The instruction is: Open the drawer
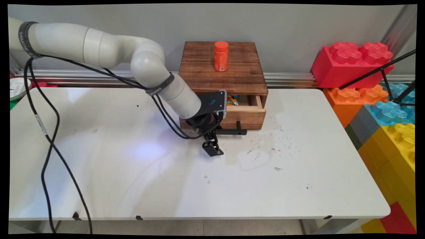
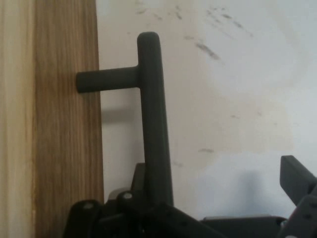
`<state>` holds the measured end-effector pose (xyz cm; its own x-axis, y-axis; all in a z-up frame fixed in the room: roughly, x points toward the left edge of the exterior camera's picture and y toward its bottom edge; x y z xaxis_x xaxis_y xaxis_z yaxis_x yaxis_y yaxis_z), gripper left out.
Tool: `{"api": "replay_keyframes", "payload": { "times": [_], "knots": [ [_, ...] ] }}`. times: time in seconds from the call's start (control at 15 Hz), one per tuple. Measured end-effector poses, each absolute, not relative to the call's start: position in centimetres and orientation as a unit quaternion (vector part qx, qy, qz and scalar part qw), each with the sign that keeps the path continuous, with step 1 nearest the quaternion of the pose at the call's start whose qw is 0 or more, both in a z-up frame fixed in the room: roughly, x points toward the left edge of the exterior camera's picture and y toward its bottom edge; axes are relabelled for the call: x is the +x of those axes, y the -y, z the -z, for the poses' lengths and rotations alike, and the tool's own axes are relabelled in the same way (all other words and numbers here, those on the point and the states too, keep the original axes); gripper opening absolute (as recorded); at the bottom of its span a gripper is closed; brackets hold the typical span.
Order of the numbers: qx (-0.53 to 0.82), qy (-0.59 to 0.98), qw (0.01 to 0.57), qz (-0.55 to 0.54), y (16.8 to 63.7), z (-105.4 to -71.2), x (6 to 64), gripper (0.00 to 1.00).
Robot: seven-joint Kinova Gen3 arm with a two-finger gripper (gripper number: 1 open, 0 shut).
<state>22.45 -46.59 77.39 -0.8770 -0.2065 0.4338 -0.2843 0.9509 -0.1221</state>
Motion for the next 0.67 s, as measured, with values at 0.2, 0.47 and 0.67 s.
{"api": "replay_keyframes", "payload": {
  "times": [0.2,0.47,0.67],
  "knots": [
    [0.12,0.966,0.213,-0.087,45.2,-77.4,21.8,1.0],
    [0.112,0.967,0.213,-0.08,43.5,-77.5,20.9,1.0],
    [0.108,0.968,0.213,-0.075,42.3,-77.5,20.3,1.0]
  ]
}}
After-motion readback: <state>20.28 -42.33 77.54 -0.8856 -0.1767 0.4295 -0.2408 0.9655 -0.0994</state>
